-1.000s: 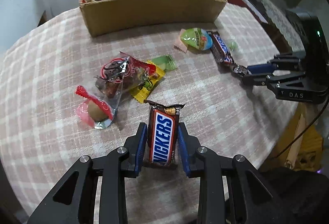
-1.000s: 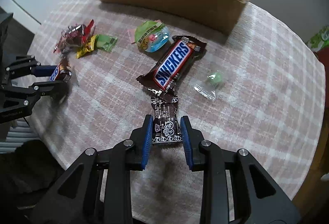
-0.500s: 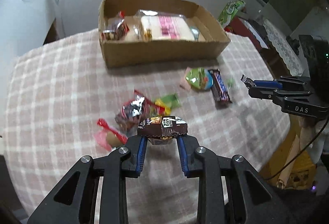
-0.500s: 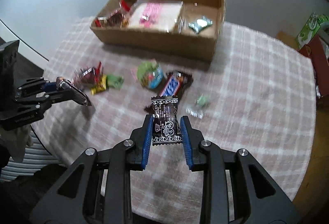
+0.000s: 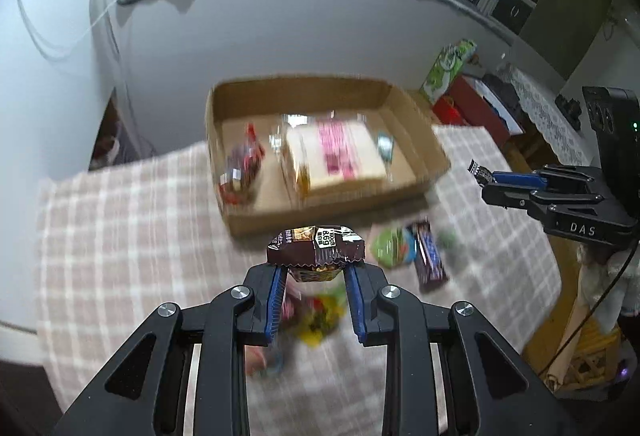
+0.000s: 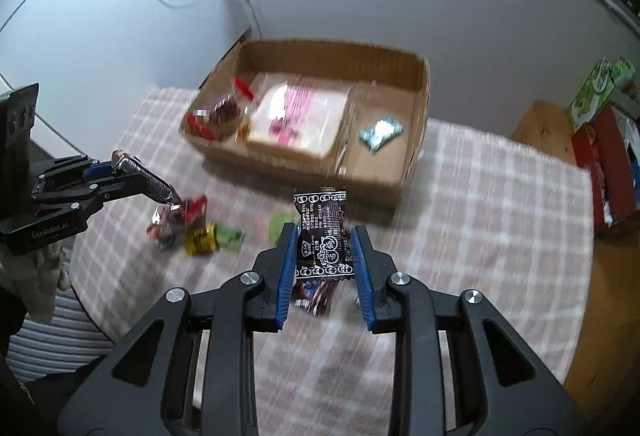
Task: Organize snacks
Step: 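Carry the brown chocolate with the left gripper into the box while the right carries the black packet, then move both open grippers back over the remaining snacks on the table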
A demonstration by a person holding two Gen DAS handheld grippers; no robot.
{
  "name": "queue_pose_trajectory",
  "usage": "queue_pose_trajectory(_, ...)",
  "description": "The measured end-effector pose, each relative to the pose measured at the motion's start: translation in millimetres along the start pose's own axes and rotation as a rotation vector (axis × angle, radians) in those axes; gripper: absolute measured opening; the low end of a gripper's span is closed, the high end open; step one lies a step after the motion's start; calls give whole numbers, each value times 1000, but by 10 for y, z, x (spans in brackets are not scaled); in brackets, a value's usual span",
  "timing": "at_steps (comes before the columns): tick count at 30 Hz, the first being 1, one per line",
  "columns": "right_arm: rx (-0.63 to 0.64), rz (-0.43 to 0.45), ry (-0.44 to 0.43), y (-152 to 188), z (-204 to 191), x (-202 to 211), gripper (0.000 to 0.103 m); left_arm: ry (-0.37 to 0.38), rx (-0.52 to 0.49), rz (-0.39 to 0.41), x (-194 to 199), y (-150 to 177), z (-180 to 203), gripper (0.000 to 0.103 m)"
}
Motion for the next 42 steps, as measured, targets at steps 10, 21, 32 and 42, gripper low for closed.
queue_pose_trajectory(10, -9, 29, 39, -473, 284, -144, 28, -9, -10, 23, -251, -475, 79, 26)
queue_pose_trajectory(21, -33, -14, 33, -628, 448, -483, 29, -23, 11, 0, -484, -692, 58, 26)
queue_pose_trajectory(32, -64, -5, 53, -624, 511, -458, 69, -51, 44, 17, -383, -739, -70, 59)
queue_pose_trajectory(42, -112, 4, 53, -417, 548, -333, 69, -59, 78, 34, -139, -566, -284, 59)
Point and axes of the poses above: each gripper's, at about its wrist camera, not at the fingertips, and x roughly against the way its jaws point, z to its right, y to its underside, the point moved 5 cm from there along -x, roughly the way its jaws point, and after that the axes turned 14 degrees about x, right-handed, at the moved point
